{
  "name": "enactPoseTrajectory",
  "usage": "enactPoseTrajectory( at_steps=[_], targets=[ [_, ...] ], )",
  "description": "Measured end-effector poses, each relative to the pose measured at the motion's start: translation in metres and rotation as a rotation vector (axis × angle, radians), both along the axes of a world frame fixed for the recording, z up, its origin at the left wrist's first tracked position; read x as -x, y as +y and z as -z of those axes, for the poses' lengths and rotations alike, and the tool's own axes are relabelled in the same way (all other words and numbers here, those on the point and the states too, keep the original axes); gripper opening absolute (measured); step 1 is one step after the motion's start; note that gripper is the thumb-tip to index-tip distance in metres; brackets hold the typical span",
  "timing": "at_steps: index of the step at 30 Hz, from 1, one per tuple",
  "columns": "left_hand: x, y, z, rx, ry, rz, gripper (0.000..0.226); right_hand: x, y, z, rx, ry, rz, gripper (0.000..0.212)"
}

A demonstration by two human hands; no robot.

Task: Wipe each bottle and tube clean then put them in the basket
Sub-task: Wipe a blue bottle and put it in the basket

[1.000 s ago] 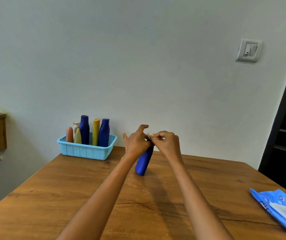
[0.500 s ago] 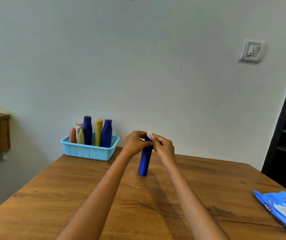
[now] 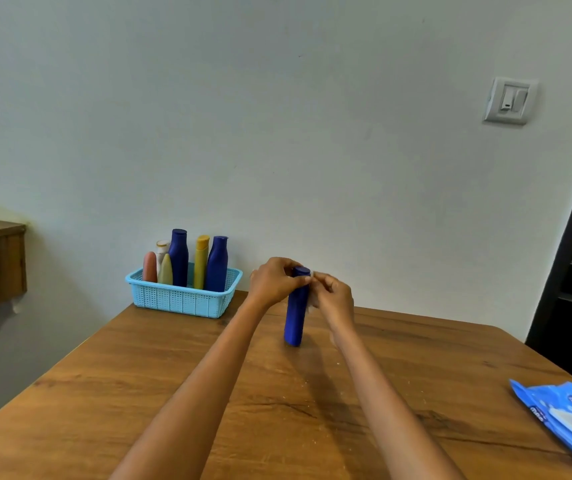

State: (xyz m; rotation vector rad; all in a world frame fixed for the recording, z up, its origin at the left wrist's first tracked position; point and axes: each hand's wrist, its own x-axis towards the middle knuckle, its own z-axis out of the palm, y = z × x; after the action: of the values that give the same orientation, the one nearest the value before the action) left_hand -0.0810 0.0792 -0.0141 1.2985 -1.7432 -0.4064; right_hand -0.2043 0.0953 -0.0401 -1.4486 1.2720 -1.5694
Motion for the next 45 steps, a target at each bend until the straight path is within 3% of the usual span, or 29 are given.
enactPoseTrajectory(
  at_steps=[3, 8, 12, 16, 22, 25, 29, 35, 41, 45],
  targets=[
    [0.002, 0.000, -0.007, 0.039, 0.144, -0.034, 0.025, -0.002, 0.003, -0.003, -0.002, -0.014, -0.021, 0.018],
    [0.001, 0.000, -0.020, 0.120, 0.313, -0.045, 0.027, 0.008, 0.003, 0.004, -0.304, -0.044, -0.092, 0.013],
    [0.003, 0.001, -0.019, 0.178, 0.425, -0.087, 0.033, 0.013, -0.002, 0.008, -0.408, -0.300, -0.195, 0.016],
    [0.012, 0.004, -0.015, 0.262, 0.391, -0.141, 0.029, 0.016, 0.001, 0.007, -0.444, -0.476, -0.201, 0.003],
    [0.014, 0.004, -0.014, 0.282, 0.348, -0.147, 0.031, 0.020, -0.004, 0.011, -0.400, -0.309, -0.001, 0.009],
    [0.011, 0.003, -0.015, 0.259, 0.378, -0.149, 0.031, 0.024, -0.002, 0.007, -0.301, -0.405, 0.055, 0.011],
    [0.011, 0.006, -0.019, 0.185, 0.494, -0.039, 0.031, 0.027, -0.003, 0.005, -0.301, -0.560, -0.015, 0.006],
    [0.009, 0.015, -0.023, 0.149, 0.631, 0.093, 0.030, 0.028, -0.010, 0.018, -0.437, -0.622, -0.144, 0.029],
    [0.010, 0.007, -0.014, 0.155, 0.543, 0.065, 0.027, 0.032, -0.010, 0.015, -0.478, -0.935, -0.234, 0.029],
    [0.008, 0.003, -0.010, 0.156, 0.486, 0.016, 0.030, 0.035, -0.005, 0.012, -0.458, -0.887, -0.274, 0.032]
  ],
)
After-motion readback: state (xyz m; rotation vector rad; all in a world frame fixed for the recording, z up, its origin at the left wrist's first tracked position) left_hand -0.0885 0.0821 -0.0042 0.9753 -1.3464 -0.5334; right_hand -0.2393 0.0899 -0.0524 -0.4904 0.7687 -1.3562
